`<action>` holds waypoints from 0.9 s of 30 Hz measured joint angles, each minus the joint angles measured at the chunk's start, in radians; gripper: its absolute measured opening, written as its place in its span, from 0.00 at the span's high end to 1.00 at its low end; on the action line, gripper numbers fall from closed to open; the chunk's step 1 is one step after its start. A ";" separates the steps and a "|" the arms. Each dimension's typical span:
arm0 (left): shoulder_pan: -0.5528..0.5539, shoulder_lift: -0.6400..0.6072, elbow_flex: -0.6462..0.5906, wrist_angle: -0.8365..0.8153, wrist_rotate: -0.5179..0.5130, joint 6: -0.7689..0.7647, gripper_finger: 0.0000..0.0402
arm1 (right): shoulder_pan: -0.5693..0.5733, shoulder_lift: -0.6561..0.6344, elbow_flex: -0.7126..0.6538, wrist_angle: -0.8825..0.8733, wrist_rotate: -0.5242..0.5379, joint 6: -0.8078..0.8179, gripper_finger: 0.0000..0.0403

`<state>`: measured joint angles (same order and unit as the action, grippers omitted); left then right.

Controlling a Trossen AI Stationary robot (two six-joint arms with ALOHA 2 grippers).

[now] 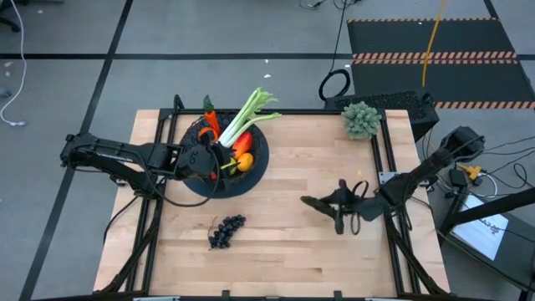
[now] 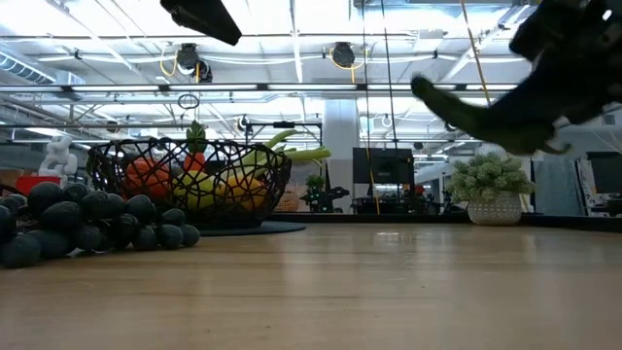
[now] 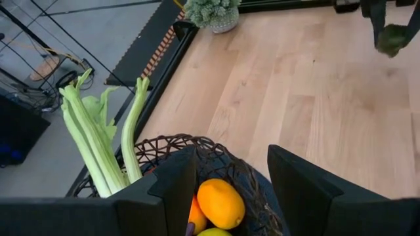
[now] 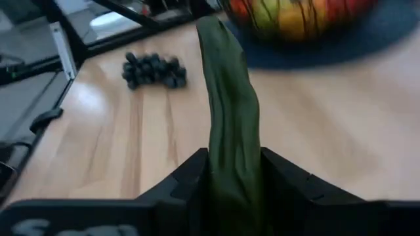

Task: Build produce basket
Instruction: Put the green chili pepper into the black basket

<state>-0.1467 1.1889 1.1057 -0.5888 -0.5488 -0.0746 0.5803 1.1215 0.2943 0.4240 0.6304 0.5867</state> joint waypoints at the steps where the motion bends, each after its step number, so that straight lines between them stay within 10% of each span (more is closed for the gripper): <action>1: 0.000 0.000 0.000 0.001 0.000 0.000 0.52 | -0.009 -0.006 0.000 0.026 0.000 -0.084 0.71; 17: -0.033 0.000 0.000 0.019 0.005 -0.006 0.52 | -0.076 -0.020 0.000 0.103 -0.003 -0.994 0.71; 27: -0.034 0.000 0.000 0.091 0.051 0.005 0.52 | -0.080 -0.020 0.000 0.103 -0.002 -1.281 0.71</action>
<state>-0.1810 1.1889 1.1057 -0.4974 -0.4976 -0.0701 0.5005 1.1015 0.2947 0.5270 0.6287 -0.6944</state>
